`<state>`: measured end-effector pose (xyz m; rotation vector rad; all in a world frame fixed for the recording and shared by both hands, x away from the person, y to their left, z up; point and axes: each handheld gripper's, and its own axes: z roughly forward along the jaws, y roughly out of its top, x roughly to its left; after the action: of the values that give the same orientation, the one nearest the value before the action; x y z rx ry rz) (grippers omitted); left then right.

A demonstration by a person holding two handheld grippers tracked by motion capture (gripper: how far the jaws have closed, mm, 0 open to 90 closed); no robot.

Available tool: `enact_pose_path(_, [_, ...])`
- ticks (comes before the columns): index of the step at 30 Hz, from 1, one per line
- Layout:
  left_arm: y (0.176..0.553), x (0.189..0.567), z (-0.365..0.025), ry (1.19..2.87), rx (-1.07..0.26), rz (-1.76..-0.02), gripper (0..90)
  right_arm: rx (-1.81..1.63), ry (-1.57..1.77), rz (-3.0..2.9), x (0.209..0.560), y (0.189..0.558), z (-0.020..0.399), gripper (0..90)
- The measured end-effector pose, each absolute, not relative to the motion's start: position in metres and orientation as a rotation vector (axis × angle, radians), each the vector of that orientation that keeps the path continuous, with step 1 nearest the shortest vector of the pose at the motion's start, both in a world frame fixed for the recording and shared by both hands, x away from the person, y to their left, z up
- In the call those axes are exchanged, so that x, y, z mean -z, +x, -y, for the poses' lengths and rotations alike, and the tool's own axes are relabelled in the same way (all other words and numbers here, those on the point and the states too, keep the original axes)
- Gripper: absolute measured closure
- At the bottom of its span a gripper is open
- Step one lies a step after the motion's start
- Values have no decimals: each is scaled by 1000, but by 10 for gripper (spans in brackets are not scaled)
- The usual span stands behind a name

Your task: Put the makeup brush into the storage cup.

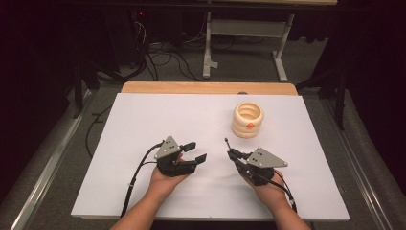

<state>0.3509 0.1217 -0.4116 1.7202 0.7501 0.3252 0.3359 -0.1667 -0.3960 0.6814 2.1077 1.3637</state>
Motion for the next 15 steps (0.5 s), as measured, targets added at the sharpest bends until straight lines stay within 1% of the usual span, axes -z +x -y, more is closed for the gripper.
enact_pose_path(5, [352,412,-124,1723,-350,-772,330,-1361,693,-2093,394,338,174,853])
enact_pose_path(10, [353,413,-125,1723,-373,-799,257,-1358,720,-2070,393,340,181,853])
enact_pose_path(15, [354,413,-127,1723,-390,-818,217,-1361,742,-2050,391,342,189,853])
